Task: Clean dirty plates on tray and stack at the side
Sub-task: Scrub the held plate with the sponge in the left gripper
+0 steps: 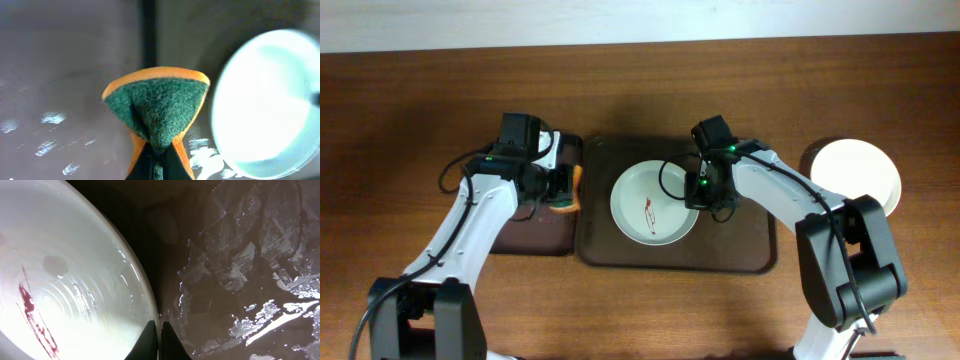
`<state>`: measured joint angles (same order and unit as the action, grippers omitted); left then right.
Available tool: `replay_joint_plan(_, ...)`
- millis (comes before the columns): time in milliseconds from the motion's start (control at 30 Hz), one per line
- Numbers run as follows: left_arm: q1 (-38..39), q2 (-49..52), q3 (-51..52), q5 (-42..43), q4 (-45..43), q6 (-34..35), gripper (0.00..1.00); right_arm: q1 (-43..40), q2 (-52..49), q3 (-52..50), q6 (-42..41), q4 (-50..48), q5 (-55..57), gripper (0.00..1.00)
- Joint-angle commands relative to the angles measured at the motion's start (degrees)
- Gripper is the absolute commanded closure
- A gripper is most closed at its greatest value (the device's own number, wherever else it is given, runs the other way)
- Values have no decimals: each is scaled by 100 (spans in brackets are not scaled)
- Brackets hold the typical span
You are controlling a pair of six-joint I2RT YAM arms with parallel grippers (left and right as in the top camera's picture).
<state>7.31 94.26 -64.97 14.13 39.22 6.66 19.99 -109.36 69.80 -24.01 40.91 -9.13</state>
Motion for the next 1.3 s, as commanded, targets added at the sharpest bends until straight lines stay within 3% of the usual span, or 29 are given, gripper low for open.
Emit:
replay_joint_plan(0,186,68,-66,1180,-271,221,100,31,-79,44,-50,4,13,96)
replay_joint_plan(267,1298,730,-66,1419,-1224,2243,100,31,-79,42,-48,4,13,96)
replay_joint_plan(500,1484,1591,-66,2898,-2076,2636,100,31,-79,42,-48,4,13,96)
replay_joint_plan(767,1547,2190,-66,3121,-2024,2632,100,31,-79,37,-48,0,13,96)
replay_joint_plan(1000,1473,2122,-90,1226,-1663,2179,100,31,-79,37,-48,26,11,96)
replay_joint_plan(1167,1318,1456,-92,46,-1478,1912,100,31,-79,37,-48,22,13,96)
replay_joint_plan(1267,1318,1021,-94,-2,-1440,1674,100,31,-79,37,-48,24,13,96)
